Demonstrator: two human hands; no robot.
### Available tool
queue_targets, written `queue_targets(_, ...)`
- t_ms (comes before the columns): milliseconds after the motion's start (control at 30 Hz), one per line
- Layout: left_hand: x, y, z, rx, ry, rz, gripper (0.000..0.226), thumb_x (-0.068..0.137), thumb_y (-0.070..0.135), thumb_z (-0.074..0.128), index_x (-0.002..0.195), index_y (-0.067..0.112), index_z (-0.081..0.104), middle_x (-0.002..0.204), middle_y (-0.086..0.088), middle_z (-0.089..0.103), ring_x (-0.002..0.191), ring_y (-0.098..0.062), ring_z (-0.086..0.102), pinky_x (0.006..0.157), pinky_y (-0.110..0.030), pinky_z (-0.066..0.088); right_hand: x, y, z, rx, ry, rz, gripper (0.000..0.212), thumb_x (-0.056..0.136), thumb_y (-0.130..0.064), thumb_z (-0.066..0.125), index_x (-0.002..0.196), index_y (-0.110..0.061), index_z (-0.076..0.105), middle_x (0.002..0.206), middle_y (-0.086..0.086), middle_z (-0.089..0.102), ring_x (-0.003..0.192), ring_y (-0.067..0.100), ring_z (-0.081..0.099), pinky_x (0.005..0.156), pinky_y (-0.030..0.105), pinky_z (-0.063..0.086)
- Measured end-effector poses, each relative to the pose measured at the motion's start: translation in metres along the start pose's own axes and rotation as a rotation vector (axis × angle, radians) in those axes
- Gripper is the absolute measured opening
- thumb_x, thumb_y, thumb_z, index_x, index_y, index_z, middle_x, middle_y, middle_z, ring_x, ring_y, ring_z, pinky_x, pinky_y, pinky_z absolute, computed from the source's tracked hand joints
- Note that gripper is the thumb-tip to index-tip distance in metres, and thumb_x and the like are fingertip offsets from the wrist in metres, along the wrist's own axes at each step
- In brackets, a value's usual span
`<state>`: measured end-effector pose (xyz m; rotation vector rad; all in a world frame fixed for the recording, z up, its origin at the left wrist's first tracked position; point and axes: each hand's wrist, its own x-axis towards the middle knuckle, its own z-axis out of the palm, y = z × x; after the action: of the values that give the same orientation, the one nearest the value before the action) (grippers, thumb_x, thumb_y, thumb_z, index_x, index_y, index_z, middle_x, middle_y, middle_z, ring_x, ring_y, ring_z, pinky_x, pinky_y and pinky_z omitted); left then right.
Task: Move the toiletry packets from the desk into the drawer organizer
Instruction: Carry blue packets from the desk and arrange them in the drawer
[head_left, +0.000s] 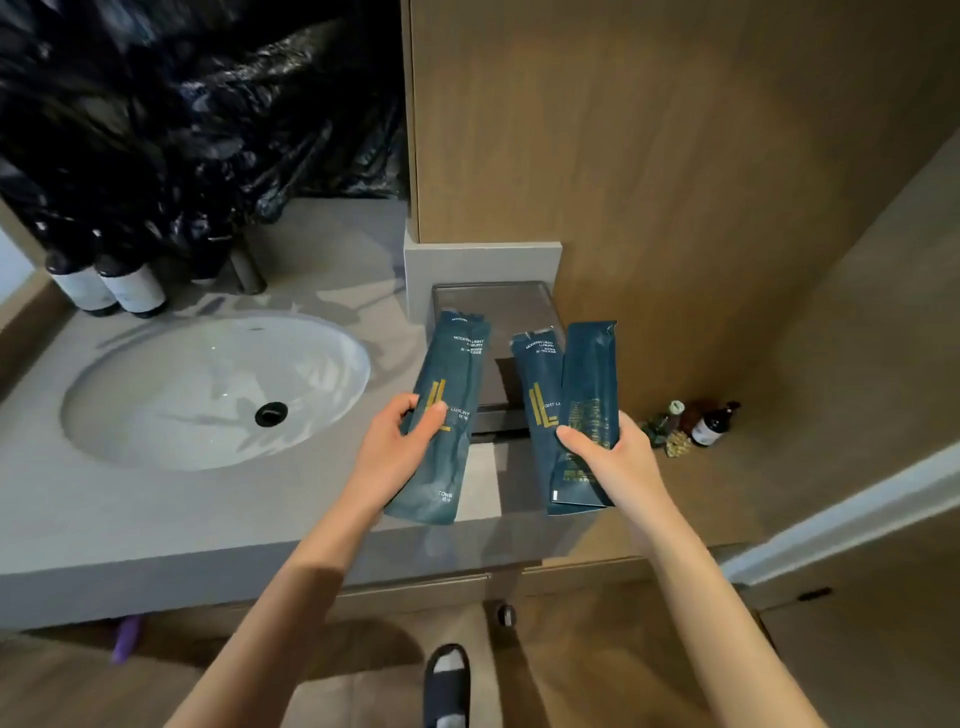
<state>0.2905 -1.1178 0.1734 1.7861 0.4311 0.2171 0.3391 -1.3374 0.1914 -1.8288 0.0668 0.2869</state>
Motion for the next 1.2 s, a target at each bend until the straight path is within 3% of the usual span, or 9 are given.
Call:
queue_targets(100,0.038,-0.002,0.012,0.081,0.012,0.013,0.019,0.092,0.03,0.057,0.09,0.012,0.062,0.077,0.006,0.061,0.071,-0.011,0.055,0.067,-0.023,0.041,0.045,-0.004,0.009,-0.058,-0.019,0.009,0.07,0.075,-0.042,0.074,0.134,-0.018,0.045,0.128,0.001,0.059,0.117,0.021,0.057,0.097,0.044,0.05)
queue_targets(167,0.063,-0.004,0.018,0.124,0.004,0.02,0.016,0.092,0.031,0.056,0.091,0.016,0.062,0.079,0.009,0.063,0.073,-0.007,0.058,0.066,-0.021,0.042,0.074,-0.007,0.015,-0.085,-0.019,0.002,0.072,0.076,-0.04,0.074,0.136,-0.018,0.041,0.132,0.002,0.056,0.12,0.023,0.055,0.101,0.049,0.047)
queue_targets(367,0.134,-0.008,0.038,0.218,-0.015,0.026,0.017,0.091,0.03,0.058,0.095,0.014,0.06,0.091,-0.003,0.067,0.084,-0.021,0.061,0.078,-0.035,0.047,0.143,-0.013,0.029,-0.191,-0.014,-0.057,0.055,0.081,-0.029,0.073,0.126,-0.019,0.043,0.105,-0.01,0.061,0.108,0.019,0.059,0.096,0.042,0.049)
queue_targets(533,0.164,-0.022,0.05,0.392,-0.006,0.152,0.016,0.087,0.029,0.063,0.095,0.016,0.059,0.089,-0.003,0.068,0.074,-0.021,0.059,0.071,-0.036,0.049,0.173,-0.007,0.038,-0.311,-0.02,-0.12,0.067,0.082,-0.031,0.072,0.138,-0.016,0.039,0.118,-0.001,0.064,0.109,0.02,0.06,0.093,0.037,0.05)
queue_targets(667,0.17,-0.035,0.056,0.672,0.081,0.219,0.034,0.083,0.043,0.064,0.111,0.023,0.06,0.11,-0.003,0.059,0.1,-0.026,0.05,0.086,-0.039,0.044,0.183,0.003,0.039,-0.572,-0.017,-0.266,0.081,0.085,-0.033,0.068,0.15,-0.015,0.024,0.131,0.005,0.058,0.115,0.023,0.058,0.092,0.037,0.051)
queue_targets(800,0.164,-0.03,0.061,0.836,0.163,0.244,0.049,0.083,0.048,0.062,0.126,0.029,0.052,0.121,-0.001,0.054,0.11,-0.027,0.045,0.088,-0.039,0.037,0.185,0.008,0.033,-0.841,0.03,-0.333,0.084,0.089,-0.05,0.054,0.153,-0.013,0.012,0.142,0.009,0.037,0.126,0.026,0.037,0.103,0.039,0.04)
queue_targets(900,0.155,-0.024,0.061,0.838,0.21,0.295,0.051,0.084,0.046,0.061,0.131,0.028,0.051,0.127,-0.002,0.053,0.115,-0.028,0.045,0.091,-0.042,0.038,0.182,0.007,0.023,-0.85,0.014,-0.42,0.07,0.091,-0.053,0.048,0.149,-0.021,0.024,0.147,0.007,0.03,0.127,0.025,0.029,0.103,0.039,0.031)
queue_targets(1033,0.124,-0.012,0.064,0.787,0.3,0.356,0.044,0.086,0.042,0.059,0.128,0.027,0.056,0.128,-0.001,0.057,0.116,-0.026,0.05,0.094,-0.042,0.043,0.172,0.009,0.002,-0.834,-0.017,-0.645,0.04,0.09,-0.037,0.059,0.127,-0.021,0.057,0.141,0.006,0.043,0.122,0.028,0.037,0.095,0.041,0.036)
queue_targets(1200,0.058,-0.01,0.078,0.635,0.438,0.409,0.026,0.087,0.022,0.065,0.112,0.017,0.064,0.101,0.004,0.061,0.094,-0.014,0.052,0.086,-0.026,0.041,0.153,0.023,-0.029,-0.855,-0.19,-0.793,0.031,0.09,-0.032,0.06,0.119,-0.025,0.065,0.142,-0.001,0.049,0.126,0.024,0.037,0.101,0.043,0.036)
